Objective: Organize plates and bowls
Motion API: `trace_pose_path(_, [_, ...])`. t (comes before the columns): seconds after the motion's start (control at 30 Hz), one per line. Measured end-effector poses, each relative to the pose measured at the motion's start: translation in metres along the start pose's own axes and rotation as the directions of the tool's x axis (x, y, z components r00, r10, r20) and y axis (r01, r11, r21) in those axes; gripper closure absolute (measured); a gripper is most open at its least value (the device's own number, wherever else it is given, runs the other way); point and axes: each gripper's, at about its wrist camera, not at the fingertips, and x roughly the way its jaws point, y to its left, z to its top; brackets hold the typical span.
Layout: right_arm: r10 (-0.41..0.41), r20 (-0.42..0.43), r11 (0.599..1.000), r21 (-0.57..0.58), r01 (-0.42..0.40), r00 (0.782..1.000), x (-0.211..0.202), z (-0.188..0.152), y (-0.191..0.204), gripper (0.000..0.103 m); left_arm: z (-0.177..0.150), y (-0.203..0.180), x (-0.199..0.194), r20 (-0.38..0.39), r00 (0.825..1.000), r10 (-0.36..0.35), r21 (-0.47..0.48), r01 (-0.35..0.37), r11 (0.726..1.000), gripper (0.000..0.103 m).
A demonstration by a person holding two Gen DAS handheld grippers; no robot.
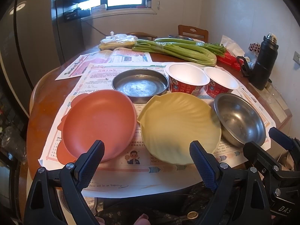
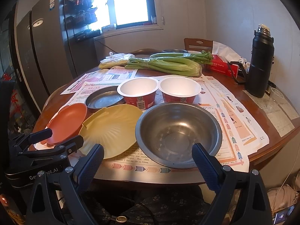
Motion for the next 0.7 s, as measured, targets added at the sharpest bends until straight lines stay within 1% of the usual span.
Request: trace_pose_path(0.7, [0.01,0.005,1.0,-0.019,-0.01,1.0,0.0004,-0.0018,0.0055,0.009,0.0,0.0049,-0.002,0.009,1.0,0.008,-0.009,-0.008,1.0,0.01])
